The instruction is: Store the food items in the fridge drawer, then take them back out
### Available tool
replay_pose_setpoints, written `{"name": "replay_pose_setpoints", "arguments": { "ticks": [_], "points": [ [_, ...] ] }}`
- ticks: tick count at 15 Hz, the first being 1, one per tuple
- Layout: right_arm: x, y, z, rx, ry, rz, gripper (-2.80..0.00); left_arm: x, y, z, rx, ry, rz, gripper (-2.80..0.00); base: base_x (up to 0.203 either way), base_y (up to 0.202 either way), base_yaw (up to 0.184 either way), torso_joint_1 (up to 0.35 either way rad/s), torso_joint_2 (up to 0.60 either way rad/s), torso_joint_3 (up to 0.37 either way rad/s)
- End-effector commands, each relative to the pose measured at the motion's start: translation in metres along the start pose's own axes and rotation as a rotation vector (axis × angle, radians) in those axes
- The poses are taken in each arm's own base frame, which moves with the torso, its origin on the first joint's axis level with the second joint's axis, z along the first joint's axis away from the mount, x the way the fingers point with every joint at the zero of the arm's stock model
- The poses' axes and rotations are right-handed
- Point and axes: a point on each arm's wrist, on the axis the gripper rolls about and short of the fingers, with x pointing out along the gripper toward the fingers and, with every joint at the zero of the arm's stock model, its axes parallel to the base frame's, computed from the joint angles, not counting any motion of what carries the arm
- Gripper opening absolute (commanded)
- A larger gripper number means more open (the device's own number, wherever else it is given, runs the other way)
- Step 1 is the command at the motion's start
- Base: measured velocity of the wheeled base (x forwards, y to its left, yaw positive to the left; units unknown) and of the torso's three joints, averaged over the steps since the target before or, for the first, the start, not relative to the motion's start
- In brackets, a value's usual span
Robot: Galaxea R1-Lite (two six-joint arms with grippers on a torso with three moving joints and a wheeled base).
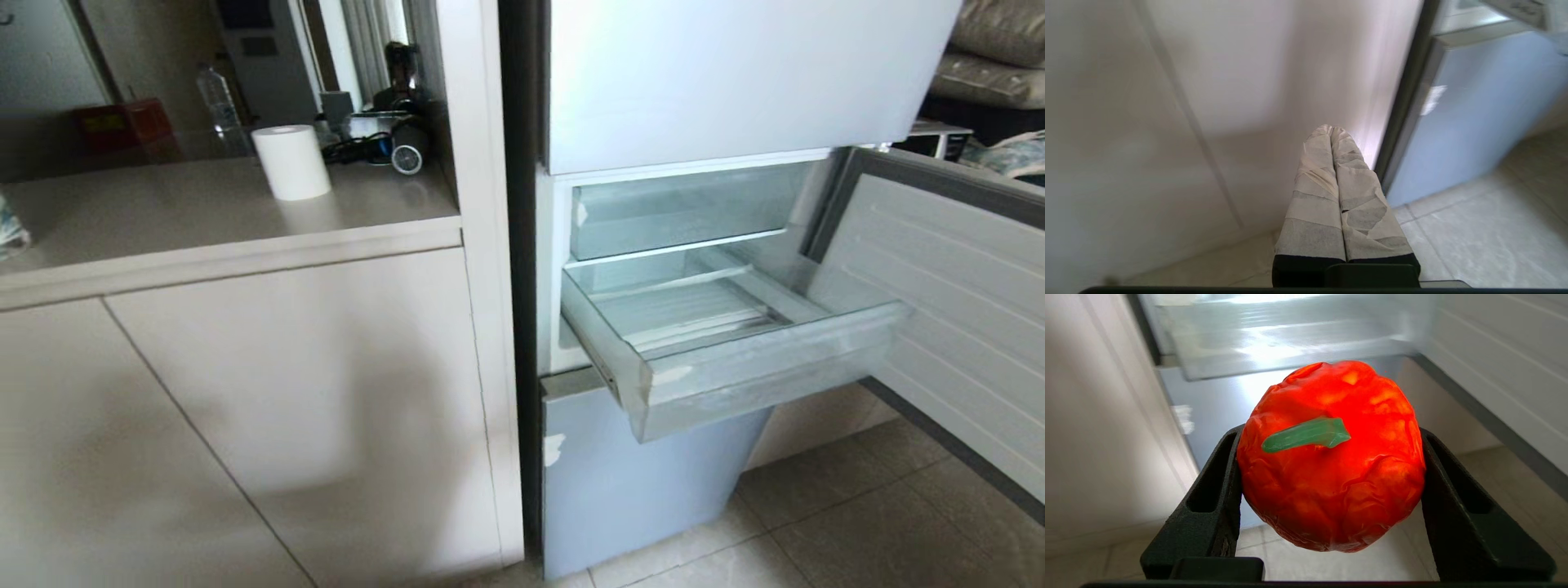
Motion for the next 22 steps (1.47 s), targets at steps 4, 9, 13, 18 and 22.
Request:
{"name": "replay_pose_setpoints", "arguments": {
  "ticks": [4,9,13,18,22],
  "points": [
    [0.0,0.0,0.0,0.0,0.003,0.0,-2.8,0.0,0.0,0.0,0.0,0.001,-0.001,-2.8,0.001,-0.009,0.176,0.001,0.0,0.003],
    [0.0,0.0,0.0,-0.005,0.001,0.002,-2.8,0.0,0.0,0.0,0.0,0.001,0.001,-2.8,0.002,-0.007,0.149,0.004,0.0,0.003],
    [0.0,0.0,0.0,-0.009,0.001,0.0,-2.8,0.0,0.0,0.0,0.0,0.001,0.001,-2.8,0.0,0.0,0.0,0.0,0.0,0.0],
    [0.001,-0.001,0.023,-0.012,-0.023,-0.038,-2.8,0.0,0.0,0.0,0.0,0.001,0.0,-2.8,0.0,0.0,0.0,0.0,0.0,0.0],
    [0.027,-0.002,0.068,-0.007,0.11,-0.116,-2.8,0.0,0.0,0.0,0.0,0.001,-0.001,-2.8,0.0,0.0,0.0,0.0,0.0,0.0]
  ]
}}
